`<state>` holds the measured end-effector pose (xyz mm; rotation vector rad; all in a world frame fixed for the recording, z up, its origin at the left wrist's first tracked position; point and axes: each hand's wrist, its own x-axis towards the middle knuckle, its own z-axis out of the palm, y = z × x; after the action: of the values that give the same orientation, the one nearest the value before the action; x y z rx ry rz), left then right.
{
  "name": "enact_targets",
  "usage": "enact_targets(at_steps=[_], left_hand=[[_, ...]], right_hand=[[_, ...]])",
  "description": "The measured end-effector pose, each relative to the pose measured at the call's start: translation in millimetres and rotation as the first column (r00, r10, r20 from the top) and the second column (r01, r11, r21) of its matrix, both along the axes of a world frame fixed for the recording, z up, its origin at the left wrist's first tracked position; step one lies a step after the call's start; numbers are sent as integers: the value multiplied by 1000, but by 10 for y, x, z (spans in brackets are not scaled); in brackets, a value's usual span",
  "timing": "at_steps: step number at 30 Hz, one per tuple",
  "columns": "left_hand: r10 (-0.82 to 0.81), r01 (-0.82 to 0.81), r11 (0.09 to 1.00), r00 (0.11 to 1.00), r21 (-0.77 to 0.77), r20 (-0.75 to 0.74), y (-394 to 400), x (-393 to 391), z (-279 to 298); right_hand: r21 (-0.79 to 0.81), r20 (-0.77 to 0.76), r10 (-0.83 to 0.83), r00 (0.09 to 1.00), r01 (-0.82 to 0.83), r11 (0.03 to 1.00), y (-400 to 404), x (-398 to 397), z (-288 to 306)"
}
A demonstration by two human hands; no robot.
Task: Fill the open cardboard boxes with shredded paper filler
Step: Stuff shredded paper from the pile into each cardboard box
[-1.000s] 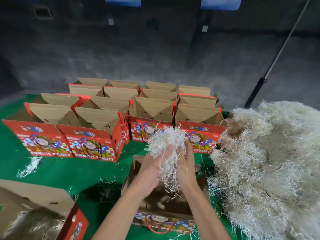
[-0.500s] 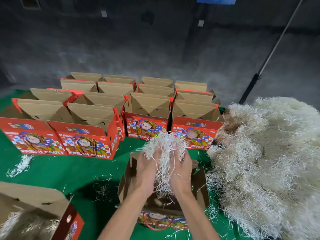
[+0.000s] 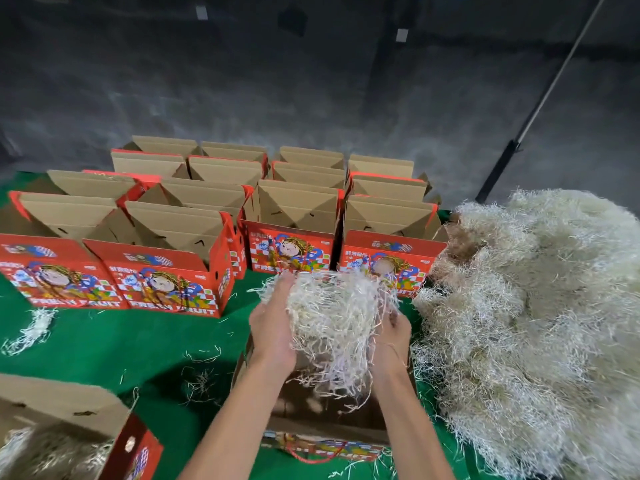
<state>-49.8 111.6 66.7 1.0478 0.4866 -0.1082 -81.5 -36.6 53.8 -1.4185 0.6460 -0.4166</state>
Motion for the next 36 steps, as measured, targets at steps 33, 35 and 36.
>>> enact_targets(at_steps=[33, 35, 36], left_hand=[[-144, 66, 867, 982, 494, 122, -79, -441, -255], [-116, 99, 916, 993, 390, 20, -30, -369, -278], [-127, 122, 932, 992, 342, -10, -15, -336, -283]], right_hand=[[2, 125, 62, 990, -63, 998, 482, -287, 0], [36, 167, -71, 983, 66, 997, 439, -282, -8], [26, 185, -106, 977, 103, 994, 426, -283, -19]])
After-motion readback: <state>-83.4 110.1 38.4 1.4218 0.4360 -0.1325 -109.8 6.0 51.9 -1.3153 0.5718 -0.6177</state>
